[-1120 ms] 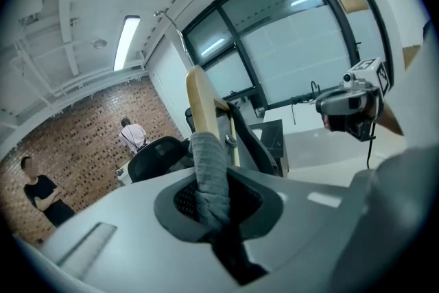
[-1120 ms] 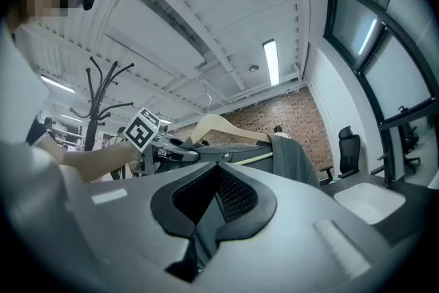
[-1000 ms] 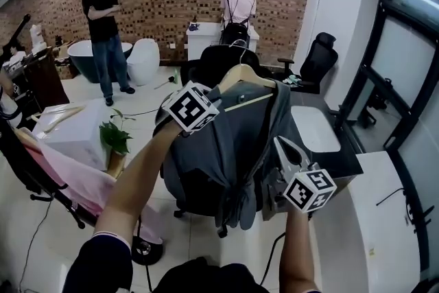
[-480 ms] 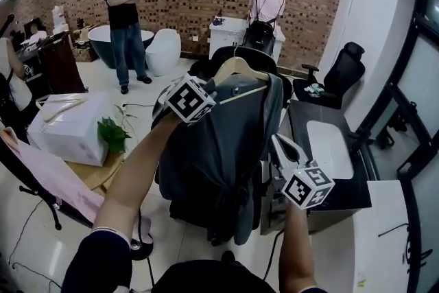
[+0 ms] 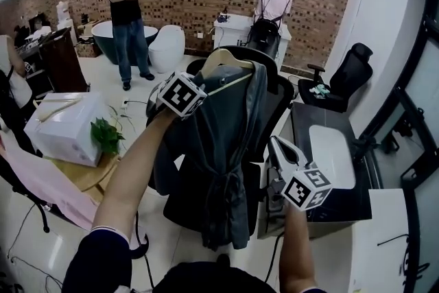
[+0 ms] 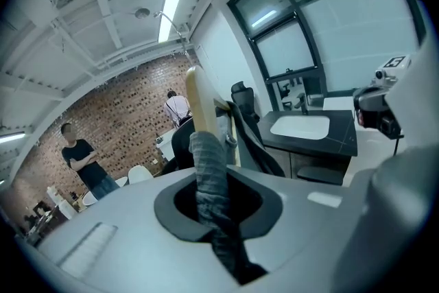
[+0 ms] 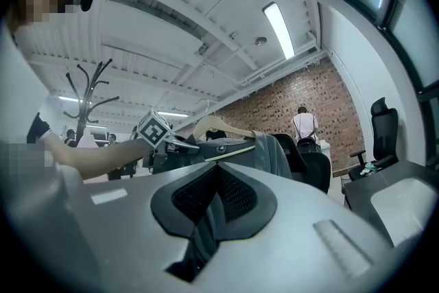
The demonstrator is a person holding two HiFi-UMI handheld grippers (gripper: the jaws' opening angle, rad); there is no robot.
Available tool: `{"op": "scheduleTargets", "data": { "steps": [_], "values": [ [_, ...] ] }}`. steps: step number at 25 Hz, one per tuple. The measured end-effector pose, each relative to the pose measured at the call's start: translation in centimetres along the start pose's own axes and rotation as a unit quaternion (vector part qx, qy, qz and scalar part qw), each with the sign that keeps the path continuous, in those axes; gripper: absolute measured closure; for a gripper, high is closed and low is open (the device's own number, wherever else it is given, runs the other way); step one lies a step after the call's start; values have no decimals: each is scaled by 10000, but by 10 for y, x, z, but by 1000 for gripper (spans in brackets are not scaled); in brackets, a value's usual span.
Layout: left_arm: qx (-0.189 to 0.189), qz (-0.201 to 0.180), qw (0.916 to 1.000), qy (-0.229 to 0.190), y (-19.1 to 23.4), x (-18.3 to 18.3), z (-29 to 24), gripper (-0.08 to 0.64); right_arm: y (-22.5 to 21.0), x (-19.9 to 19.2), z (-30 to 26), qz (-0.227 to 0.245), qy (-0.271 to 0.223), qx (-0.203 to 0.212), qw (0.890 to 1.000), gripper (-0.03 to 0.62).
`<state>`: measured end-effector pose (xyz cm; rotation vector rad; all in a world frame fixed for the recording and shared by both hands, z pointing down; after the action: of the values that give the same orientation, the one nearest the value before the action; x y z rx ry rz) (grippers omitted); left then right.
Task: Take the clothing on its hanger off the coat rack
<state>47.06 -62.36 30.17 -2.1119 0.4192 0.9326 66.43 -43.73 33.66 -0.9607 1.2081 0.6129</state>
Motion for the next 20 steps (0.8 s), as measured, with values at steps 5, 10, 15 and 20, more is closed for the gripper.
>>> {"op": "scheduleTargets", "data": {
  "steps": [5,10,15,20],
  "values": [
    [-201,82,9997,57,-22,-18,-19,531,-9,-12,-2,-70,149,-35,9999,591],
    [-509,304,9982,81,-61,-48,-37,531,-19,-32,2,-211,356,-145,9990,591],
    [-825,604,9947,121,-108,-88,-64,531,-25,-55,4,-330,599,-200,9975,591],
    [-1052,925,9897,297,-148,-122,-85,531,-30,-72,8,-429,796,-255,9956,591]
  ]
}}
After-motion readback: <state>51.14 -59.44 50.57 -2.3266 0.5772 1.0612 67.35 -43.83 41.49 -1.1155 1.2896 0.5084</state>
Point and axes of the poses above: the fingertips, and each gripper's own axes: z backward along the fingers, y to its left, x out of its top, the point moved 2 cm from there along z, backward along the fingers, and after that the axes turned 7 degrees about -z, right-handed, at the moved point
